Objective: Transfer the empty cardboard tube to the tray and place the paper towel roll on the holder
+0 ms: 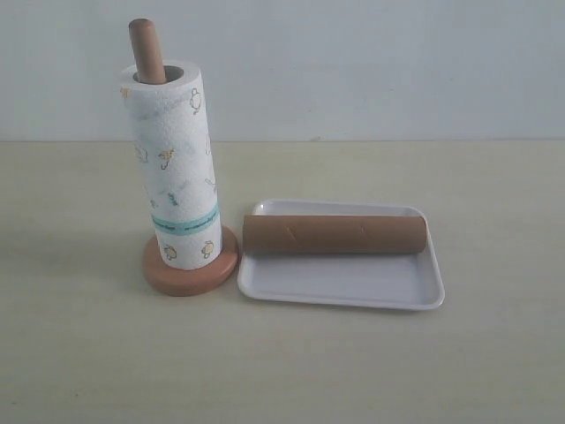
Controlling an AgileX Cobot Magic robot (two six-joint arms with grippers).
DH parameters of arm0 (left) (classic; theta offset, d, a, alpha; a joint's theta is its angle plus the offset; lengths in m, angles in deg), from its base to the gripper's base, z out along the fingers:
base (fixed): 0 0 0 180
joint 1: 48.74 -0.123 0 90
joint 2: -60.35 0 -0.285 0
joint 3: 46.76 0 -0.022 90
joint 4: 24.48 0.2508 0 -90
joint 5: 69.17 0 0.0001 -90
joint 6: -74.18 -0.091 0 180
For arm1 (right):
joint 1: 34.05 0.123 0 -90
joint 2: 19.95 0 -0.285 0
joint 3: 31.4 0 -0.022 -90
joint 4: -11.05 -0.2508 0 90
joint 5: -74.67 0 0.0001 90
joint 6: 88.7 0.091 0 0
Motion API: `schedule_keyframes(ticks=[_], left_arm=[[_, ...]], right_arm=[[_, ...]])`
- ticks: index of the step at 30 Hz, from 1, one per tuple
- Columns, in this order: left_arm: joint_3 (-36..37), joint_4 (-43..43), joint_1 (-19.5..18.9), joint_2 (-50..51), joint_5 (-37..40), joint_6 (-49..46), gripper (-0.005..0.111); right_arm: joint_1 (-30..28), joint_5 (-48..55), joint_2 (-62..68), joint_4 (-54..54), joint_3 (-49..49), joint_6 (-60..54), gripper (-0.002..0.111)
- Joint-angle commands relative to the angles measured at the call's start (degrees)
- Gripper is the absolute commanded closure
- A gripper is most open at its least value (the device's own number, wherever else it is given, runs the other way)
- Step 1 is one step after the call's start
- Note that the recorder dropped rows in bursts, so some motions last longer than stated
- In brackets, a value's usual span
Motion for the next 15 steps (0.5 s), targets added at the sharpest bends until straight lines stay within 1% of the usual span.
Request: schedule_keyframes(ticks=[1, 8, 12, 13, 15], left_arm=[[0.2, 0.3, -0.2, -0.1, -0.3, -0.3, 0.103], [0.2, 0.3, -0.2, -0.1, -0.3, -0.3, 0.103], [0.2, 0.3, -0.2, -0.1, -0.3, -0.3, 0.103], [0.2, 0.3, -0.2, -0.1, -0.3, -0.3, 0.103], [0.2, 0.3, -0.2, -0.1, -0.3, -0.3, 0.103]], right_arm=[[-0.2, 0.4, -0.3, -0.5, 0.0, -2.2, 0.104], [-0.2, 0.6, -0.3, -0.5, 0.0, -3.9, 0.104], [3.4, 0.6, -0.3, -0.2, 0.0, -3.7, 0.104], [5.8, 0.6, -0.3, -0.2, 0.0, -3.7, 0.104], [6.0, 0.6, -0.3, -0.2, 0.0, -3.5, 0.104]])
